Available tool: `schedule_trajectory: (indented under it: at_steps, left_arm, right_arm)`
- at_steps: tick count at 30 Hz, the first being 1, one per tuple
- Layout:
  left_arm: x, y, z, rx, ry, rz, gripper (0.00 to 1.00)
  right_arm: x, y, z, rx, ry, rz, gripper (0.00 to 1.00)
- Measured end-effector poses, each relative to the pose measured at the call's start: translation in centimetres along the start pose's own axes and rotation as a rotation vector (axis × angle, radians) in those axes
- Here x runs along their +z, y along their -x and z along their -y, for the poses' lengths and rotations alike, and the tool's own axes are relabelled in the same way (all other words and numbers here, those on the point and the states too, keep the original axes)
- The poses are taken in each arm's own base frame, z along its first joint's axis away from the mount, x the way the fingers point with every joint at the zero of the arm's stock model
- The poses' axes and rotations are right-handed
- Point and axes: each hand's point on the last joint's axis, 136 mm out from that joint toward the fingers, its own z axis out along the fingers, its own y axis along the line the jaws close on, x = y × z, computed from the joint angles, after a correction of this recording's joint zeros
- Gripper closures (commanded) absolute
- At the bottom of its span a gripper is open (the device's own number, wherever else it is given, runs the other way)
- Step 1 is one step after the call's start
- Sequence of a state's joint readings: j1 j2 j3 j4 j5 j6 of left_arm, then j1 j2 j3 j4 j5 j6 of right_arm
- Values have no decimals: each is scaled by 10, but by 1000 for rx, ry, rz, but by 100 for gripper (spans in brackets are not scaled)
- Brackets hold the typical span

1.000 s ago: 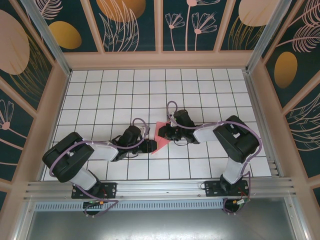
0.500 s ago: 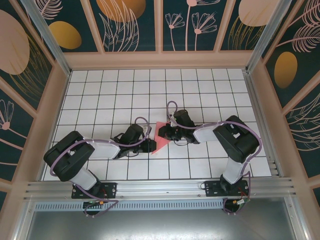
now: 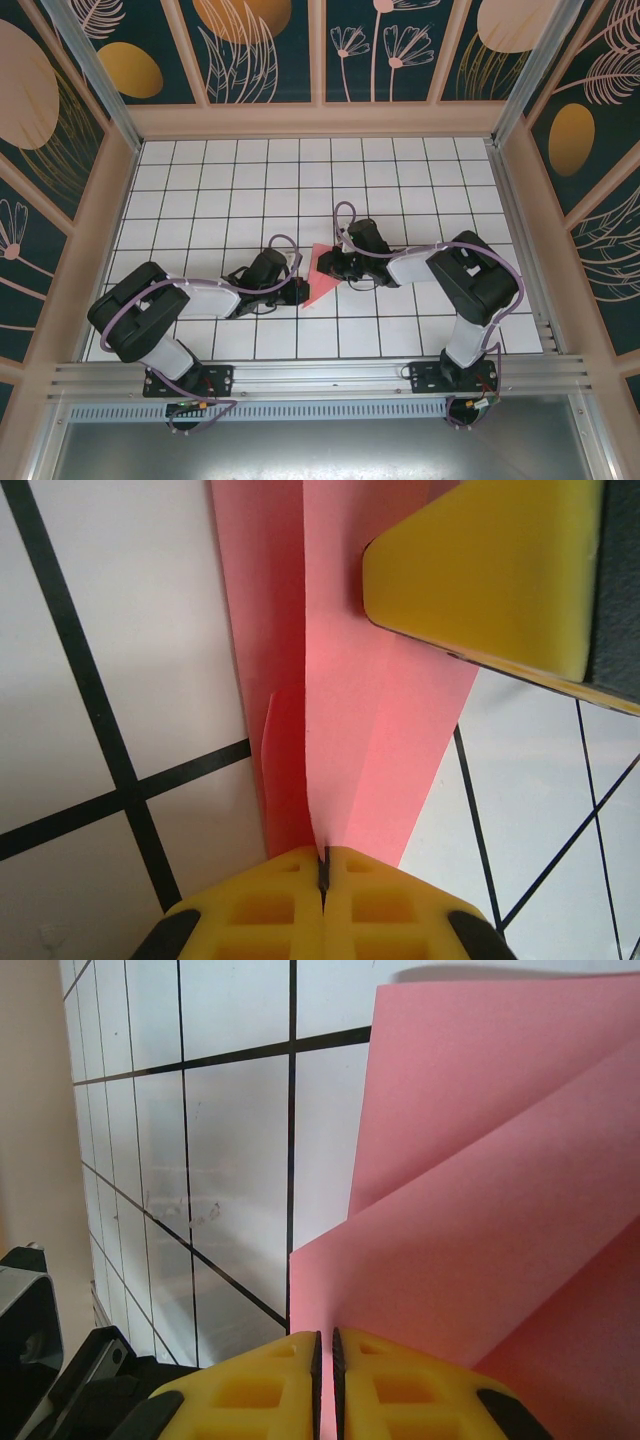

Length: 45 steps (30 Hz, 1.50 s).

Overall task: Fold a paper plane with a square sheet of paper (pick it up from the middle)
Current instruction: Fourth fold the wing at the center of the table.

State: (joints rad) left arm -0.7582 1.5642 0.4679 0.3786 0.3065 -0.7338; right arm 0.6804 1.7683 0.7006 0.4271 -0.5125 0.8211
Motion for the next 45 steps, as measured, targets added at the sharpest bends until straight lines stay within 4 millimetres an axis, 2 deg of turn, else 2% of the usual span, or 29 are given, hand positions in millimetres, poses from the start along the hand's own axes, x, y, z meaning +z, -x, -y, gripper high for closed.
schedule_trajectory:
  at_steps: [25,45]
  left_arm:
    - [2,-1,2,-97,-61,-26,99]
    - [4,1,3,-175,-101,-21,100]
  right_arm:
    - [6,6,14,21,-52,16,84]
    - [10,8,10,23,-43,-3,82]
